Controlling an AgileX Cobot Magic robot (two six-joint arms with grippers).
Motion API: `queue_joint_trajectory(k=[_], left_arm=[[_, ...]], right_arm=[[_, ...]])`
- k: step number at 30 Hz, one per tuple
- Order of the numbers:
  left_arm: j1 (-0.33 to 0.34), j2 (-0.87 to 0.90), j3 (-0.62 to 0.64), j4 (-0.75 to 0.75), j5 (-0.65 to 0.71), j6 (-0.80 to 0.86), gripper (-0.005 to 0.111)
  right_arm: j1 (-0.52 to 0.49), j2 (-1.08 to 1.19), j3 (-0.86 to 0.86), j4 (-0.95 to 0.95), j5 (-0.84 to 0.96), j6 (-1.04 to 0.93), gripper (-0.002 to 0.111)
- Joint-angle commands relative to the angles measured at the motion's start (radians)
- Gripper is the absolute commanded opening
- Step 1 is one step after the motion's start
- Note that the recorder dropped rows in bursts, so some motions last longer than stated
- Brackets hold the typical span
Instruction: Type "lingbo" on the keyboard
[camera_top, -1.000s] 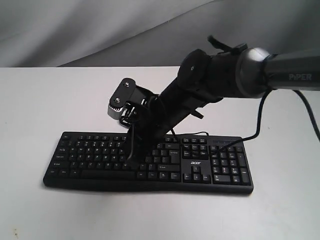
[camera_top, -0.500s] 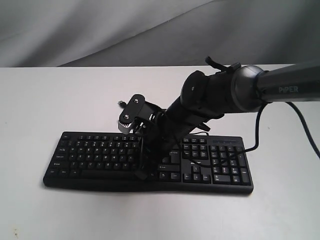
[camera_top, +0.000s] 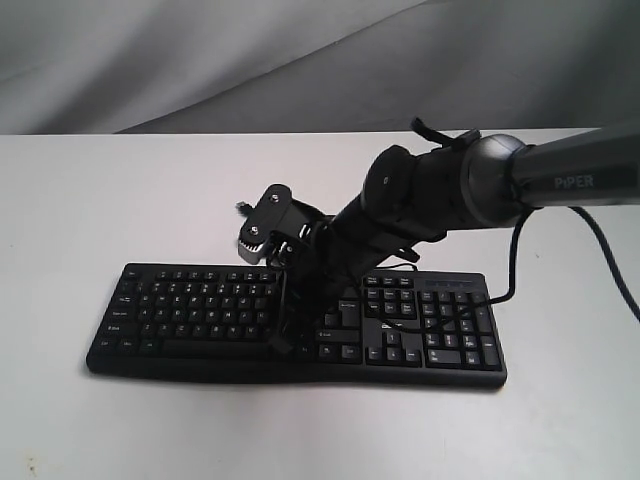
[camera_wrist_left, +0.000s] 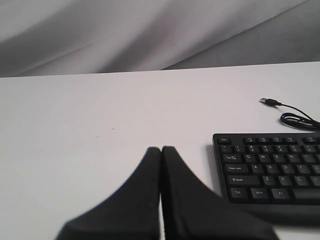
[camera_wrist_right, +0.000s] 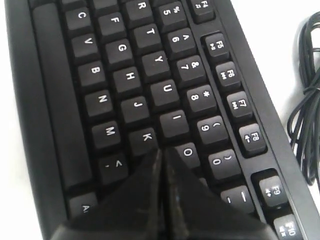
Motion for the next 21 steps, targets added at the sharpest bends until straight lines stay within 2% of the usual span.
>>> queue_joint_trajectory(k=[1, 21], left_arm=[[-0.001, 0.004, 0.005, -0.004, -0.006, -0.002, 0.001], [-0.001, 0.004, 0.005, -0.004, -0.006, -0.002, 0.001]], right_arm=[[-0.004, 0.002, 0.001, 0.016, -0.012, -0.007, 0.0], [-0.002, -0.002, -0.001, 0.028, 0.001, -0.007, 0.0]])
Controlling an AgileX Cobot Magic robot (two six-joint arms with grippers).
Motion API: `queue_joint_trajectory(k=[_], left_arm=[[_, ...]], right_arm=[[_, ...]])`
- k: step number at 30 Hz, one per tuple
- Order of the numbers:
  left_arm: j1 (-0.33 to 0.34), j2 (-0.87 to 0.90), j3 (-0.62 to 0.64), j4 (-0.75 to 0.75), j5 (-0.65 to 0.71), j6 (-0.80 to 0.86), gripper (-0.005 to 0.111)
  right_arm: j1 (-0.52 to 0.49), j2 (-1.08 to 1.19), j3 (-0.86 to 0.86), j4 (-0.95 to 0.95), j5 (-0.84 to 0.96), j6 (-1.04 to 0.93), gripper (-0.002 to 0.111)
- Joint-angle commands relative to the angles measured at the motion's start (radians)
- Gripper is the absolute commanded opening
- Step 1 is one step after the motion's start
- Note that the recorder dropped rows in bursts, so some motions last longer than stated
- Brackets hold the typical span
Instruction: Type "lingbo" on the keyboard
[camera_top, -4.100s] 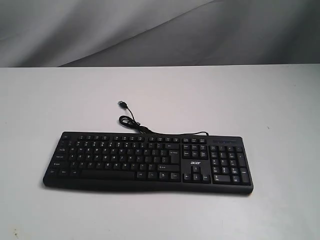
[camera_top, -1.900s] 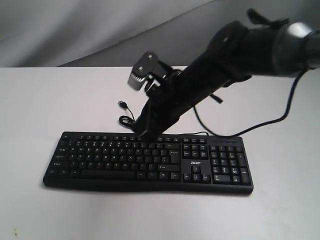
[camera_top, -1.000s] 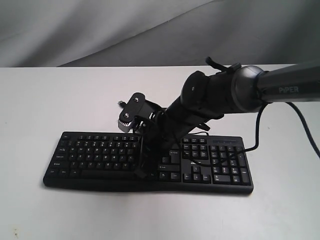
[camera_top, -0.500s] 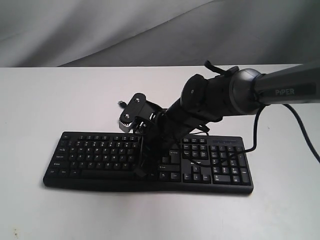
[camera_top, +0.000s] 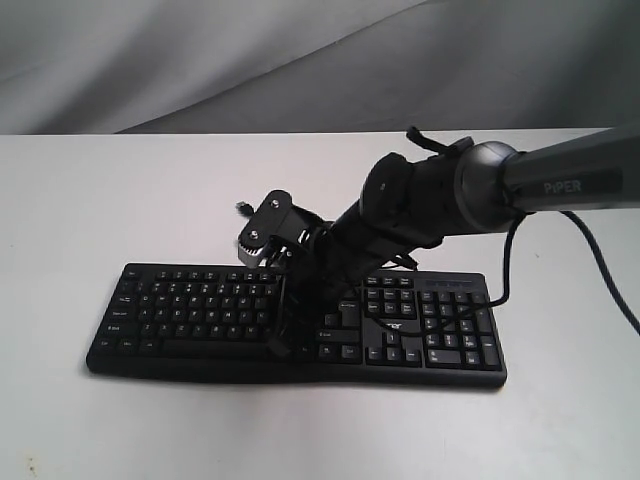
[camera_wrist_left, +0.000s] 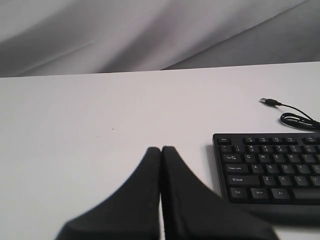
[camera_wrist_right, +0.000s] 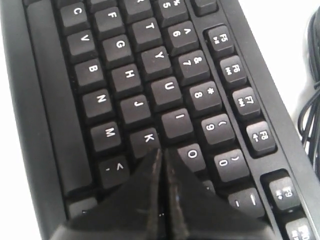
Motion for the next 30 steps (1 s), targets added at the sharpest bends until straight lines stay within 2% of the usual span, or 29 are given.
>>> queue_joint_trajectory(k=[1, 6, 14, 30], left_arm=[[-0.001, 0.004, 0.005, -0.004, -0.006, -0.002, 0.001], [-0.001, 0.004, 0.005, -0.004, -0.006, -0.002, 0.001], [-0.001, 0.004, 0.005, -0.004, -0.006, -0.002, 0.001], [-0.001, 0.004, 0.005, -0.004, -0.006, -0.002, 0.001]], right_arm=[[0.0, -0.034, -0.005, 0.003, 0.007, -0.005, 0.0], [0.019, -0.057, -0.011, 0.01, -0.046, -0.005, 0.0], [0.027, 0.009, -0.11, 0.021, 0.003, 0.011, 0.0], [0.027, 0.027, -0.109, -0.005, 0.005, 0.033, 0.0]])
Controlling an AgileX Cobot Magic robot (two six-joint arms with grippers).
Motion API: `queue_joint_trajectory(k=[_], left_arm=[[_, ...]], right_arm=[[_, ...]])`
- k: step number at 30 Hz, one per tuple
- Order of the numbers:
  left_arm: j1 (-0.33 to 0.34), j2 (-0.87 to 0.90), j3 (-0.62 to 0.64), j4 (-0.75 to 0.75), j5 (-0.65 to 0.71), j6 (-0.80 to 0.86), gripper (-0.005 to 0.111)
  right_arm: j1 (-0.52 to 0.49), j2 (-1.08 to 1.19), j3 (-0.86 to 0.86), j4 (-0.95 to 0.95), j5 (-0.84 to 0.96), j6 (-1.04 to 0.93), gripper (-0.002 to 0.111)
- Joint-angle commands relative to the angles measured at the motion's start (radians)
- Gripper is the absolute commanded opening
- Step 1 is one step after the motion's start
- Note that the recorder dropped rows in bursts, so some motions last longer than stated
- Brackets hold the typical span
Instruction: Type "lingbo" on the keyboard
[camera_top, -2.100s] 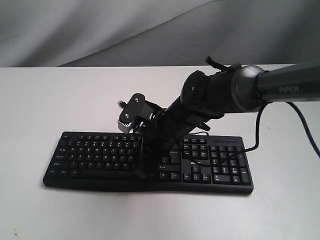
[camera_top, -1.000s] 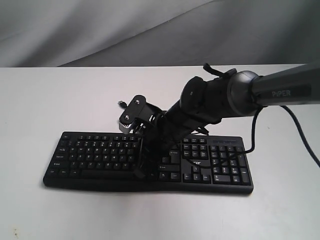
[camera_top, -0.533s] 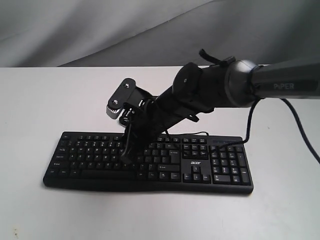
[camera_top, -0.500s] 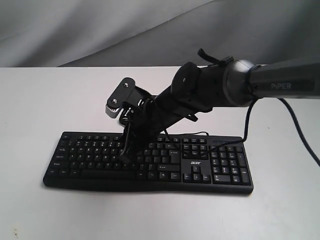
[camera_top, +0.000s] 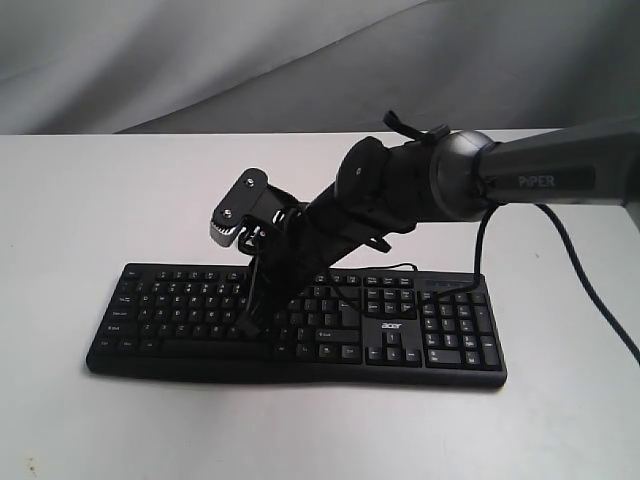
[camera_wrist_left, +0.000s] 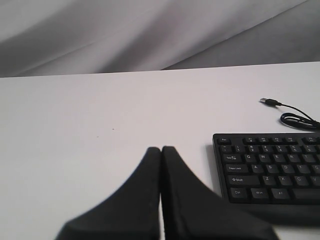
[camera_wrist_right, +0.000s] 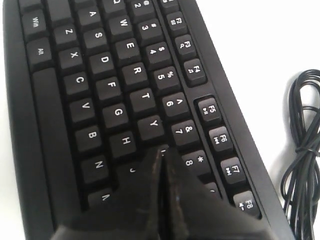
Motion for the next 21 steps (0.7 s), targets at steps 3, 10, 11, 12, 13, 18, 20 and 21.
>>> queue_joint_trajectory(k=[3, 10, 11, 12, 13, 18, 20, 21], left_arm=[[-0.001, 0.004, 0.005, -0.004, -0.006, -0.002, 0.001], [-0.001, 0.004, 0.005, -0.004, -0.006, -0.002, 0.001], [-0.001, 0.004, 0.005, -0.004, -0.006, -0.002, 0.001], [-0.001, 0.004, 0.005, -0.004, -0.006, -0.002, 0.001], [-0.001, 0.004, 0.005, -0.004, -0.006, -0.002, 0.001], [-0.001, 0.004, 0.005, -0.004, -0.006, -0.002, 0.001], [-0.001, 0.004, 0.005, -0.004, -0.006, -0.002, 0.001], [-0.001, 0.004, 0.005, -0.004, -0.006, -0.002, 0.001]], right_arm=[[0.0, -0.002, -0.005, -0.021, 0.009, 0.014, 0.0], [-0.002, 0.021, -0.005, -0.021, 0.007, 0.015, 0.0], [-0.004, 0.023, -0.005, -0.021, 0.007, 0.015, 0.0], [-0.004, 0.023, -0.005, -0.021, 0.007, 0.015, 0.0], [-0.004, 0.023, -0.005, -0.021, 0.009, 0.015, 0.0], [-0.004, 0.019, -0.005, -0.021, 0.007, 0.015, 0.0], [-0.004, 0.019, -0.005, -0.021, 0.007, 0.015, 0.0], [-0.004, 0.019, -0.005, -0.021, 0.007, 0.015, 0.0]])
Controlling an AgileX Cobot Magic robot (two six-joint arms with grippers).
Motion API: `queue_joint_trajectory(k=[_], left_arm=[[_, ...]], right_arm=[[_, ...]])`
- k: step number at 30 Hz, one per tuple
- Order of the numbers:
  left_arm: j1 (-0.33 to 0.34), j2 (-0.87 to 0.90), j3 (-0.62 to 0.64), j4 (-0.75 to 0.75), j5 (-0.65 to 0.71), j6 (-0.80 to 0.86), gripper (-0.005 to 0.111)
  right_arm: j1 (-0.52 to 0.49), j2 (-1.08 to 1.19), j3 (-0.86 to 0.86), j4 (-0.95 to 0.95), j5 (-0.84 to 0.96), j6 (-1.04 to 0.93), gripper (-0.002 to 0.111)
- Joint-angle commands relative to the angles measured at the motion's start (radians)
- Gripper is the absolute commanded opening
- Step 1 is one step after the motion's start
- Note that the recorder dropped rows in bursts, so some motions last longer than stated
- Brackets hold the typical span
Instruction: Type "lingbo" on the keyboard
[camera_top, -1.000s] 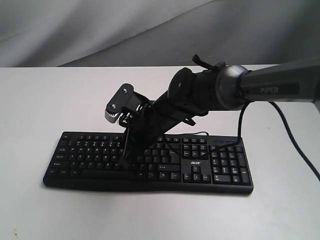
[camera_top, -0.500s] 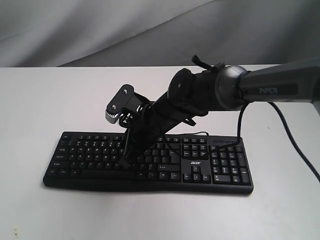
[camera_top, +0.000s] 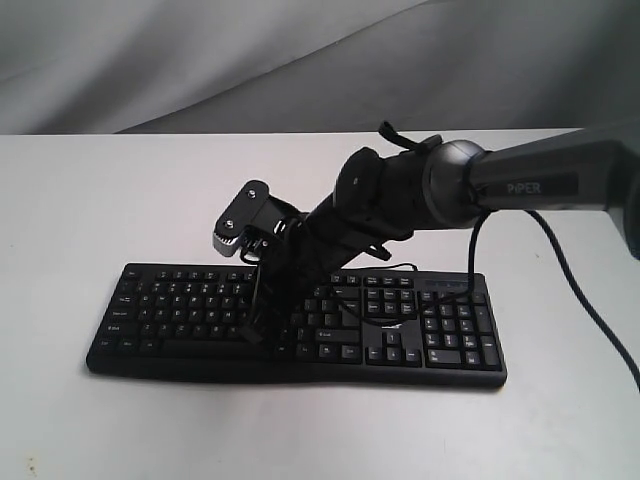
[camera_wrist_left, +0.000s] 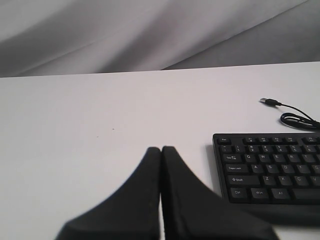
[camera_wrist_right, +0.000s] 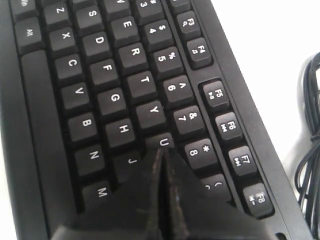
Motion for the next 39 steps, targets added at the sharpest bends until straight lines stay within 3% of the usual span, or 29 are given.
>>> queue_joint_trajectory(k=[1, 39], left_arm=[[-0.001, 0.004, 0.005, -0.004, -0.006, -0.002, 0.001], [-0.001, 0.004, 0.005, -0.004, -0.006, -0.002, 0.001]], right_arm=[[-0.004, -0.009, -0.005, -0.005, 0.005, 0.0, 0.0], [0.073, -0.011, -0.005, 0.002, 0.037, 0.005, 0.0]])
